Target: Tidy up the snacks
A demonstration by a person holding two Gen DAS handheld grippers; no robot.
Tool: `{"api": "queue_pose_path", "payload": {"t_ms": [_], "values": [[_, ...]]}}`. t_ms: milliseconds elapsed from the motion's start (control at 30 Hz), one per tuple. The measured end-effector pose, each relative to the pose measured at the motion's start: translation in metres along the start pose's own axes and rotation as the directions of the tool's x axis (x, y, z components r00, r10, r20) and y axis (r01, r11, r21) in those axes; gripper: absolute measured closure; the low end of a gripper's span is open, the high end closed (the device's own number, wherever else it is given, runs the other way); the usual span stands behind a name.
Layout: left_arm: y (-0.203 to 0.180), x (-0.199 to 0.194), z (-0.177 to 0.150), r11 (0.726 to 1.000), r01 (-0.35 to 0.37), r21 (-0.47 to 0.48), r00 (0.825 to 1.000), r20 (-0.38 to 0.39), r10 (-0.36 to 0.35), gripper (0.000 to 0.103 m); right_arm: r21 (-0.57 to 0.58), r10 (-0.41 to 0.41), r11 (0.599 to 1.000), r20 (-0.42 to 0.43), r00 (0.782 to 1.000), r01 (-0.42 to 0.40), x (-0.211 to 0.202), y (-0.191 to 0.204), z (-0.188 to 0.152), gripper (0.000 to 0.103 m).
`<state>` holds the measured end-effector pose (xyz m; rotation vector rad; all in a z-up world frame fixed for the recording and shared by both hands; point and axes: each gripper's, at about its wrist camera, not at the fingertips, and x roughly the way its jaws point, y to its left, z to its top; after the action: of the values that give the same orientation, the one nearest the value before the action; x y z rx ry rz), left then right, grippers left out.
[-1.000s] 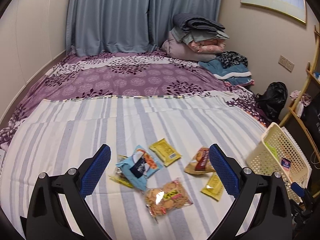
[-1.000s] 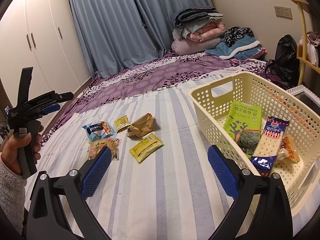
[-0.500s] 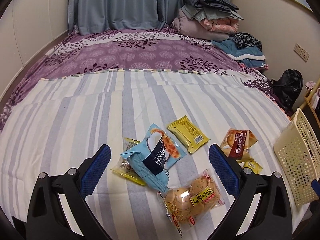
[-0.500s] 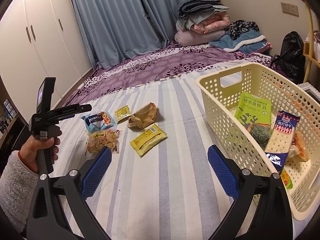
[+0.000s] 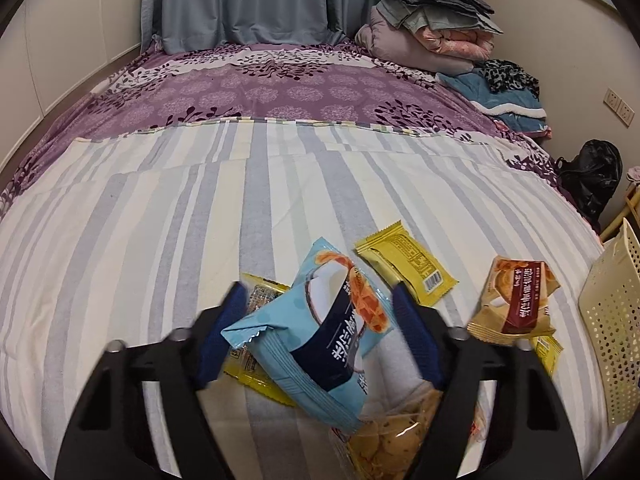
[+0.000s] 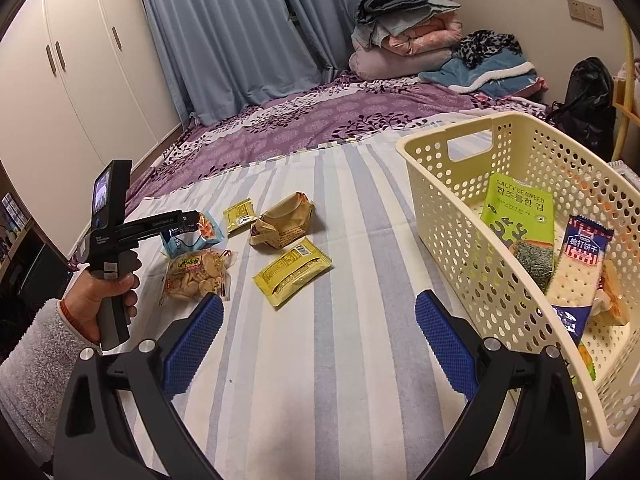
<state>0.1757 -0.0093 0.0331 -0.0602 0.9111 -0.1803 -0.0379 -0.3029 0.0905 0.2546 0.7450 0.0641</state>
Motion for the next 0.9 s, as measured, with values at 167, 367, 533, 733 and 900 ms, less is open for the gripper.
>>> {"api": "queue_pose_path", "payload": {"t_ms": [167, 367, 533, 733, 900], "values": [[0.005, 0.003, -0.005, 1.0, -0.017, -0.002, 1.0, 0.016, 0.017, 0.053, -0.01, 0.002, 1.0, -0.012, 1.0, -0.003, 0.006, 0.002, 0.001, 0.007], [0.012, -0.019, -0.006, 1.0, -0.006, -0.015, 0.998, 0.066, 0.007, 0.054, -0.024, 0.012, 1.0, -0.027, 1.0, -0.013, 0.021, 0.011, 0.004, 0.007], [0.022, -0.051, -0.005, 1.0, 0.009, -0.021, 0.994, 0.112, -0.006, 0.054, -0.052, 0.035, 0.998, -0.042, 0.999, -0.037, 0.035, 0.025, 0.007, 0.007], [0.04, -0.085, -0.01, 0.999, 0.018, -0.034, 0.989, 0.149, -0.013, 0.054, -0.086, 0.1, 0.99, -0.088, 0.991, -0.108, 0.061, 0.056, 0.011, 0.007], [0.057, -0.106, -0.018, 0.998, 0.022, -0.06, 0.986, 0.167, -0.011, 0.054, -0.129, 0.143, 0.979, -0.122, 0.982, -0.159, 0.085, 0.091, 0.016, 0.007]]}}
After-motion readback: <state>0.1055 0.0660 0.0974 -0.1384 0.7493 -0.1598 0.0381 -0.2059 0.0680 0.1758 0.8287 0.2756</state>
